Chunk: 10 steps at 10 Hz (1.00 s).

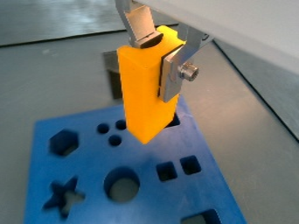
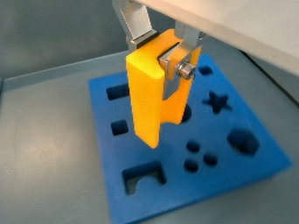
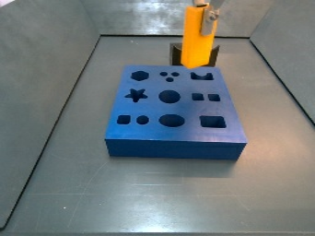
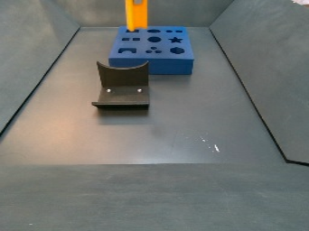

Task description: Insert the arch object.

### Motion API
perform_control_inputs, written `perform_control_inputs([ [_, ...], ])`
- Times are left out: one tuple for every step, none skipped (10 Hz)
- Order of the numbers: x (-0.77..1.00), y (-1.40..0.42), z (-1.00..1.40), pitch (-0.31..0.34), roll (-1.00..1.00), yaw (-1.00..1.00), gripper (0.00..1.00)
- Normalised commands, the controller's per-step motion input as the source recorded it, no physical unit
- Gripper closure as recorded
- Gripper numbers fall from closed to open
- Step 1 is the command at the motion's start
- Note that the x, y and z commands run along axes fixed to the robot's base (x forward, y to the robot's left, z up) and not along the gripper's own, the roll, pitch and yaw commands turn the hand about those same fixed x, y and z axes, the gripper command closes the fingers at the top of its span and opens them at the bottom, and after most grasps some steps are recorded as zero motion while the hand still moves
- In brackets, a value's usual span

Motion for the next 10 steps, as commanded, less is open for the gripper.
perform_control_inputs([
  [0.42, 0.27, -0.23, 0.0, 0.0, -0.77, 1.0],
  [0.41, 0.26, -0.21, 0.0, 0.0, -0.79, 1.0],
  [0.39, 0.25, -0.23, 0.0, 0.0, -0.8, 1.0],
  [0.09, 0.4, -0.45, 0.0, 0.03, -0.64, 1.0],
  [-0.03, 0.36, -0.48, -0.016, 0.12, -0.6, 1.0],
  [-0.02, 0.24, -0.35, 0.0, 0.08, -0.54, 1.0],
  [0.0, 0.05, -0.09, 0.0, 0.06, -0.32, 1.0],
  [-0.12, 0.0, -0.02, 0.0, 0.0, -0.09, 1.0],
  [0.1, -0.11, -0.05, 0.0, 0.0, -0.38, 1.0],
  [0.39, -0.16, -0.04, 0.0, 0.0, -0.59, 1.0],
])
